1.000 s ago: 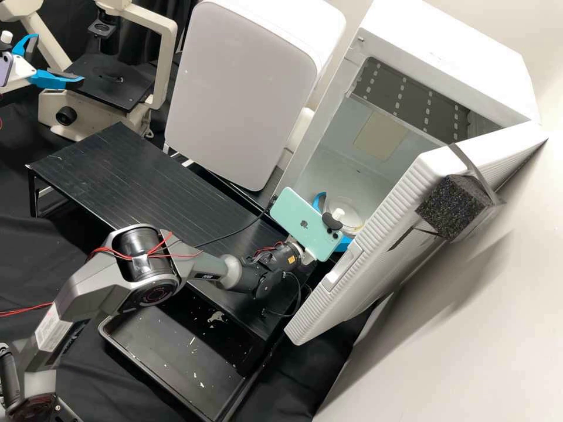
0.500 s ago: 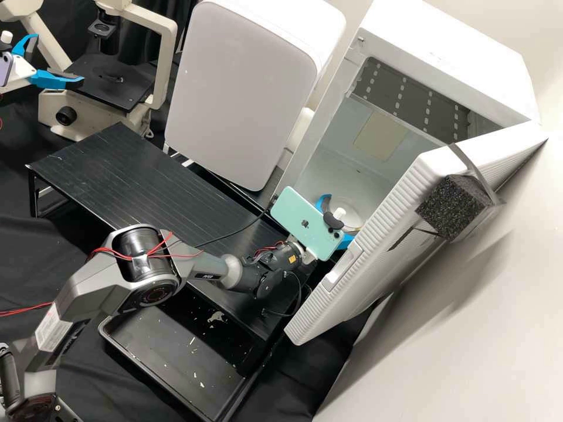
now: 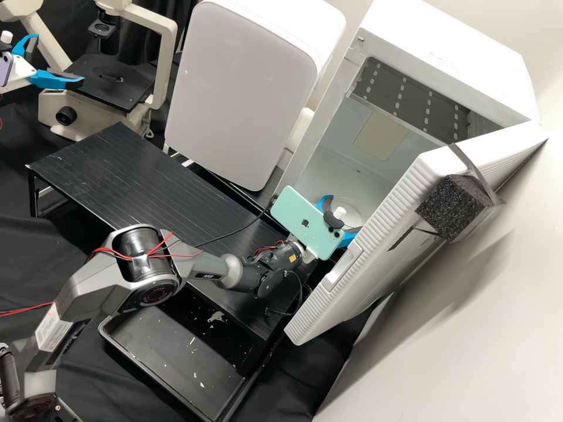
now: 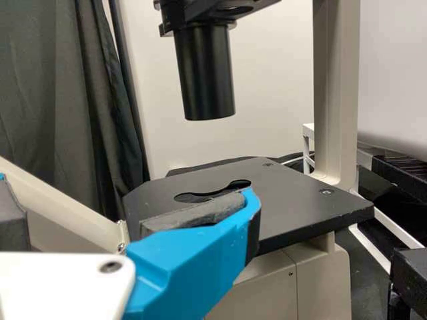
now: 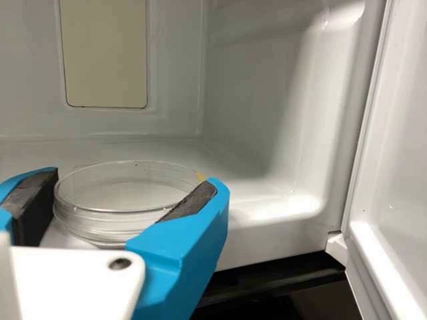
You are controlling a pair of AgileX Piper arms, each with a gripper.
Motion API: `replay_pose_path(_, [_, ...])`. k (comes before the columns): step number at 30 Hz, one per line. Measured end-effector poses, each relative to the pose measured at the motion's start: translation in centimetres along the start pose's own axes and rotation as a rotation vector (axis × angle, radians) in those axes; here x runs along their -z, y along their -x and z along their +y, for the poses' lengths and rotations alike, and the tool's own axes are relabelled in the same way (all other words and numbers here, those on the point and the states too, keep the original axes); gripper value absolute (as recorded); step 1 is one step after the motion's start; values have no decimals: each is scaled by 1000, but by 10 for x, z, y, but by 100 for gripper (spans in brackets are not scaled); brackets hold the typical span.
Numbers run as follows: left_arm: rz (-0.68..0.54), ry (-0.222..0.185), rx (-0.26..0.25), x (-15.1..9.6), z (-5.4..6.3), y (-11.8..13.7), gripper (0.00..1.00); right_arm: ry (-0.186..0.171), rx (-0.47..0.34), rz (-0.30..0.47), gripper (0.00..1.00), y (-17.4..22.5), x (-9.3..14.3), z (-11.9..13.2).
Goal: Take the petri dish out of the incubator
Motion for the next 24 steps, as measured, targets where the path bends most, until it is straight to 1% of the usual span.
replay_pose_path(7, [0,0,0,0,0,0,100,-11,5,0,0,-1,-1,-1])
replay_pose_path(9, [0,0,0,0,0,0,100,-8,5,-1,0,-1,-2,-1])
replay_pose_path(12, [0,0,0,0,0,0,100,-12,6,-9,0,3,-8,-2])
replay_pose_path(15, [0,0,0,0,0,0,100,-33,14,-17,0,12,-14,-3])
replay_pose_path(19, [0,0,0,0,0,0,100,-46,-6,12,0,30,-16,4])
replay_pose_path(21, [0,0,0,0,0,0,100,-48,-18,19,0,39,-17,7])
replay_pose_path(24, [0,0,0,0,0,0,100,-61,-32,23,0,50,-18,13])
